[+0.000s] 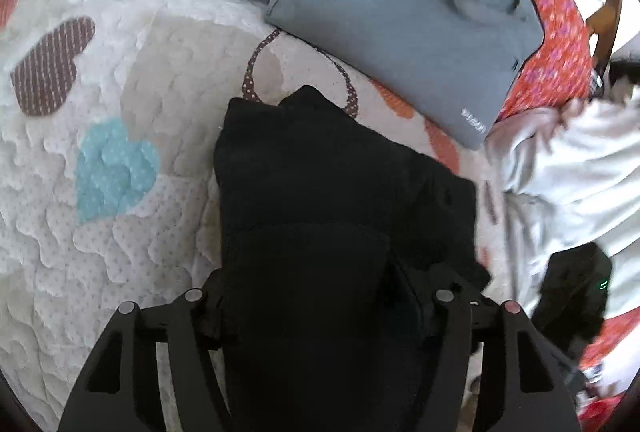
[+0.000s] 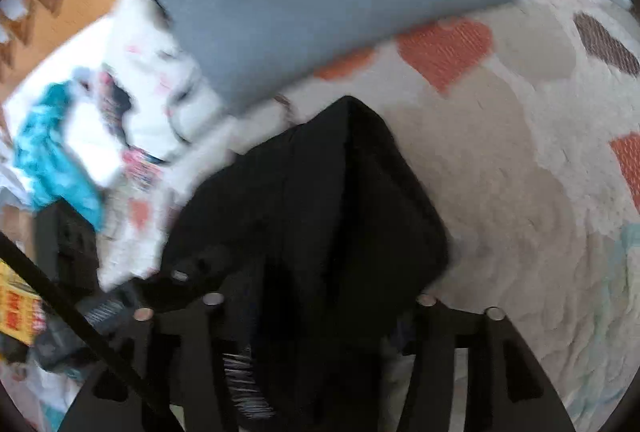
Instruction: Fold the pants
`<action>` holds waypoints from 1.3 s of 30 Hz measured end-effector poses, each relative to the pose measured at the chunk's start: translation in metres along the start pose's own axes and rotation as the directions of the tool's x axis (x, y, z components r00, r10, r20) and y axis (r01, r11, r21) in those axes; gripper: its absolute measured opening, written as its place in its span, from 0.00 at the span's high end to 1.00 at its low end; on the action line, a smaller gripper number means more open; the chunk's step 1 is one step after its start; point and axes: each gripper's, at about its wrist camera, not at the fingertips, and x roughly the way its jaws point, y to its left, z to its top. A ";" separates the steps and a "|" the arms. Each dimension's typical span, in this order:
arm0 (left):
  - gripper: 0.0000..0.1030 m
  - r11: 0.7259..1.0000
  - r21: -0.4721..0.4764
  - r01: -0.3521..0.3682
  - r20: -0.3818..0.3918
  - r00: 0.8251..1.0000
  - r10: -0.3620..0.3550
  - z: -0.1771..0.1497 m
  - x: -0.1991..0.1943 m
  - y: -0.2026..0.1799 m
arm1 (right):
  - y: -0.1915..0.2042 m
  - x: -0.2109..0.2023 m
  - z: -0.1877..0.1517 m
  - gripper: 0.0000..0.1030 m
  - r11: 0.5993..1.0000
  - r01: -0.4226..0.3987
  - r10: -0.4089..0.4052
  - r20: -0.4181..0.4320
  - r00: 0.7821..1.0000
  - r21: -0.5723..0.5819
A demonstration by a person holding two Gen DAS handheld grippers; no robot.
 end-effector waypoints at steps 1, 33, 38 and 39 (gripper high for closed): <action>0.38 1.000 -0.007 0.014 -0.003 1.000 -0.014 0.002 -0.008 -0.002 | 0.003 -0.005 0.003 0.43 1.000 0.016 -0.016 -0.004 1.000 0.007; 0.26 0.908 0.179 -0.379 0.471 0.843 0.259 -0.150 -0.153 -0.061 | 0.039 -0.128 -0.076 0.30 0.996 0.073 -0.065 0.152 0.986 -0.044; 0.14 0.843 0.173 -0.509 0.589 0.740 0.326 -0.200 -0.176 -0.068 | 0.043 -0.134 -0.127 0.30 0.989 0.126 -0.117 0.110 0.987 -0.076; 0.09 0.825 0.170 -0.538 0.617 0.711 0.337 -0.209 -0.182 -0.071 | 0.045 -0.134 -0.135 0.30 0.987 0.132 -0.123 0.104 0.987 -0.088</action>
